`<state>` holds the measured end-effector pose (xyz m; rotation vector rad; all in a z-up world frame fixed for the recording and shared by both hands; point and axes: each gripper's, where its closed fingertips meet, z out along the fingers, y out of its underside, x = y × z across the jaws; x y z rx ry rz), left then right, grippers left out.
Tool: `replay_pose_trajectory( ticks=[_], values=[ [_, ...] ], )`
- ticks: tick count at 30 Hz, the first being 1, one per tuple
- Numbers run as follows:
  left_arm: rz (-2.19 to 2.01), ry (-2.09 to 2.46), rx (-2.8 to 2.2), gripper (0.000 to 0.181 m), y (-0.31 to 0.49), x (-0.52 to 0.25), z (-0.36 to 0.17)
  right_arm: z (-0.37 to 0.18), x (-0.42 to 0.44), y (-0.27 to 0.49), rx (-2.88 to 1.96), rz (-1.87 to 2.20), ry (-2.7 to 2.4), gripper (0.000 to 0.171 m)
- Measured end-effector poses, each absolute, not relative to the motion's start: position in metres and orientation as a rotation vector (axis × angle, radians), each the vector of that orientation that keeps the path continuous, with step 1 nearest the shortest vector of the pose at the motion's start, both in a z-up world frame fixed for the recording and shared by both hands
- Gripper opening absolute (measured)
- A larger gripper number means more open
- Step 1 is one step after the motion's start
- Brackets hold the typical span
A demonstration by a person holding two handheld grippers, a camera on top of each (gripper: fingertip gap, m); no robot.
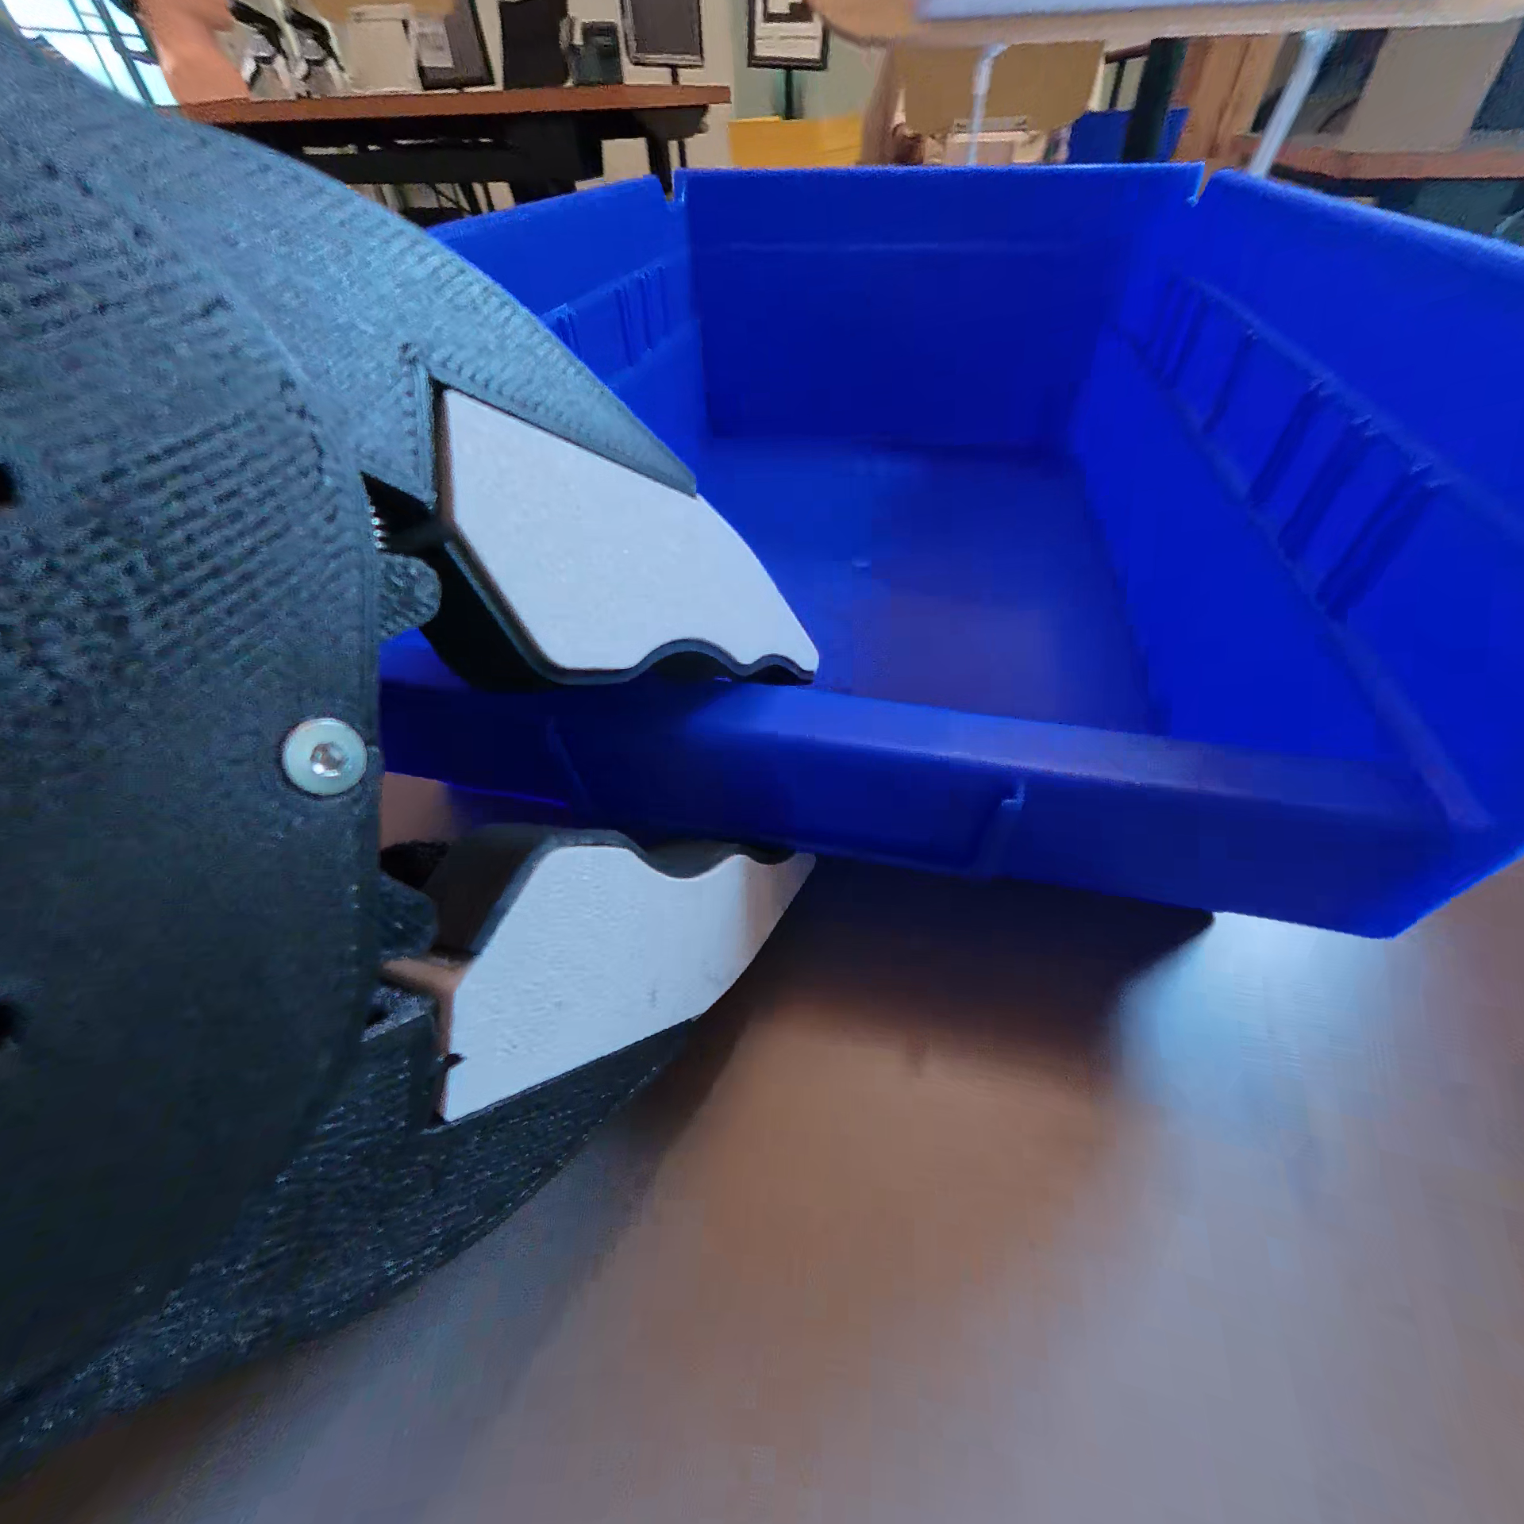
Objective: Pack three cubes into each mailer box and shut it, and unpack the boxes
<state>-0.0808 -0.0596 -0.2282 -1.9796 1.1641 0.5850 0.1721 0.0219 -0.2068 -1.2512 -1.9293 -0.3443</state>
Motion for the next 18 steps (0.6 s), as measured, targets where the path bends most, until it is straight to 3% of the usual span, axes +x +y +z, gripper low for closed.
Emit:
replay_pose_trajectory(
  ticks=[3,8,13,18],
  values=[
    [0.584,1.156,-1.947,0.037,-0.032,-0.066,-0.227,-0.188,0.173,-0.003,-1.351,-0.090,-1.775,0.039],
    [0.648,0.985,-1.974,0.057,-0.012,-0.068,-0.217,-0.159,0.212,-0.003,-1.596,0.308,-1.325,0.047],
    [0.188,0.634,-1.958,0.047,-0.041,-0.010,-0.182,-0.165,0.272,0.027,-1.780,0.481,-0.945,0.062],
    [-0.228,0.317,-1.886,0.049,-0.047,0.062,-0.153,-0.165,0.272,0.052,-1.870,0.614,-0.799,0.059]
  ],
)
